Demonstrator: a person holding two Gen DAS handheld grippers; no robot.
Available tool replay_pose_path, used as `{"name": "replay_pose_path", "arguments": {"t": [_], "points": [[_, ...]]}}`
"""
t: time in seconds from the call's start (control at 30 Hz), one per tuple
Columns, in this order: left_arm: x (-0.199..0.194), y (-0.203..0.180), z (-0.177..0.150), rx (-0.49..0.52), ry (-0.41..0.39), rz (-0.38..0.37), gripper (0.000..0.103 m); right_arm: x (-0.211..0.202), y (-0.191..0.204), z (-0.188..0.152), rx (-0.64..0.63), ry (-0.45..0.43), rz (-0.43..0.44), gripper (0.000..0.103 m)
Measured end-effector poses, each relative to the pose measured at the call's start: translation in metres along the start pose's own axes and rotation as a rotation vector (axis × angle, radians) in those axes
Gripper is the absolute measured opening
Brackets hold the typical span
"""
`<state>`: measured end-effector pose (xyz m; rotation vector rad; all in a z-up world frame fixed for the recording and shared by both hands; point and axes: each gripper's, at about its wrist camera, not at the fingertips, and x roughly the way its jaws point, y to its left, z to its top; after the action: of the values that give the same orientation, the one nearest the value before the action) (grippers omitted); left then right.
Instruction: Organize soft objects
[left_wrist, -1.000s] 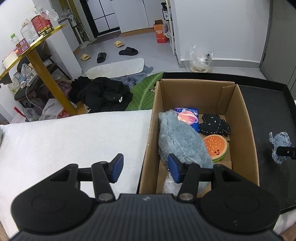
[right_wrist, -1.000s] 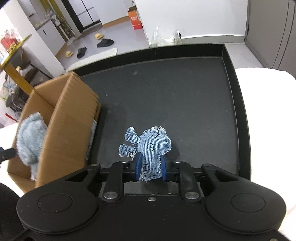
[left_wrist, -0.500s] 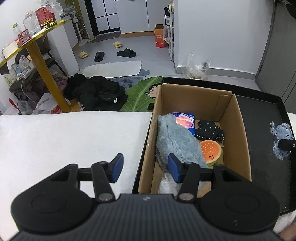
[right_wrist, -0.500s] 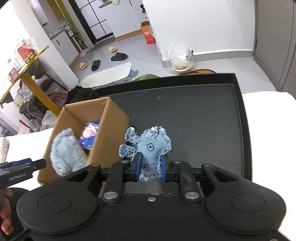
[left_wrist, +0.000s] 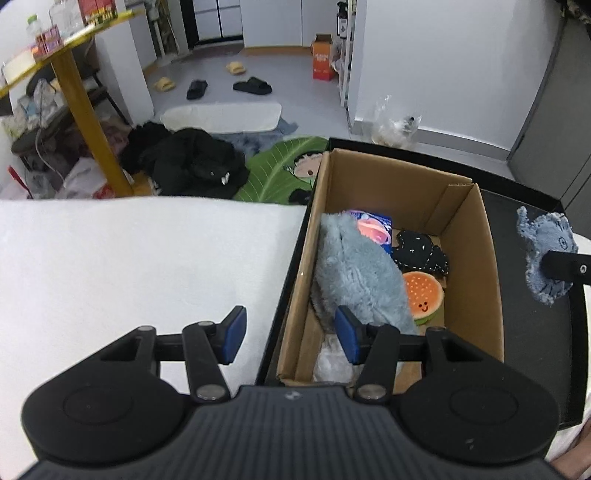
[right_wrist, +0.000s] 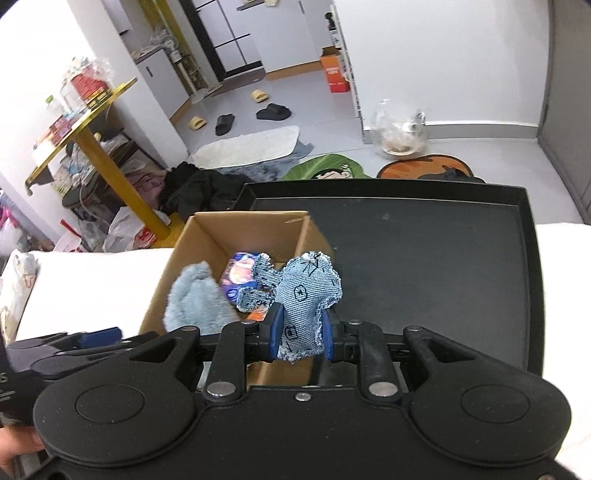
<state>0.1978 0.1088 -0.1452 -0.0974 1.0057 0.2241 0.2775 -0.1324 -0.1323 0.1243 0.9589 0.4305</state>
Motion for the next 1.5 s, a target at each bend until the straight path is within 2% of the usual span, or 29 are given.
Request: {"name": "replay_pose_path", "arguments": {"t": [0.17,0.27,0.33,0.4,0.5,0.53,0.63,0.87,1.03,1.13,1.23,1.3,1.5], "points": [[0.001,0.01,0.0,-0.041,0.006,-0.027,0.051,0.004,0.019,0.002,-0.029,0.016,0.011,0.023],[0.003,0.015,-0.001,-0.068,0.015,-0.032,0.046,0.009,0.031,0.003,-0.053,0.038,0.009,0.023],[0.004,0.016,-0.001,-0.075,0.014,-0.026,0.039,0.011,0.04,0.002,-0.071,0.047,0.008,0.023],[0.006,0.018,0.0,-0.078,0.018,-0.032,0.021,0.012,0.045,0.002,-0.085,0.053,0.007,0.023],[0.006,0.019,-0.001,-0.079,0.004,-0.062,0.01,0.015,0.052,0.002,-0.091,0.06,0.003,0.023],[0.007,0.02,-0.001,-0.081,0.0,-0.068,0.009,0.015,0.053,0.001,-0.09,0.063,0.003,0.023],[0.009,0.024,0.001,-0.109,-0.006,-0.078,0.009,0.016,0.055,-0.003,-0.098,0.073,-0.002,0.023],[0.008,0.023,0.001,-0.104,-0.019,-0.093,0.01,0.017,0.049,-0.01,-0.086,0.085,-0.035,0.025],[0.007,0.026,0.002,-0.11,-0.007,-0.114,0.014,0.003,0.043,-0.011,-0.067,0.063,-0.038,0.035],[0.004,0.022,0.002,-0.093,-0.003,-0.102,0.015,-0.006,0.039,-0.012,-0.052,0.043,-0.042,0.041],[-0.002,0.018,0.002,-0.075,-0.014,-0.094,0.024,-0.013,0.034,-0.013,-0.041,0.024,-0.049,0.045],[-0.008,0.014,0.002,-0.059,-0.024,-0.082,0.034,-0.018,0.029,-0.015,-0.028,0.016,-0.056,0.048],[-0.029,0.0,0.0,-0.01,-0.067,-0.062,0.048,-0.034,0.015,-0.019,-0.003,-0.023,-0.096,0.065]]}}
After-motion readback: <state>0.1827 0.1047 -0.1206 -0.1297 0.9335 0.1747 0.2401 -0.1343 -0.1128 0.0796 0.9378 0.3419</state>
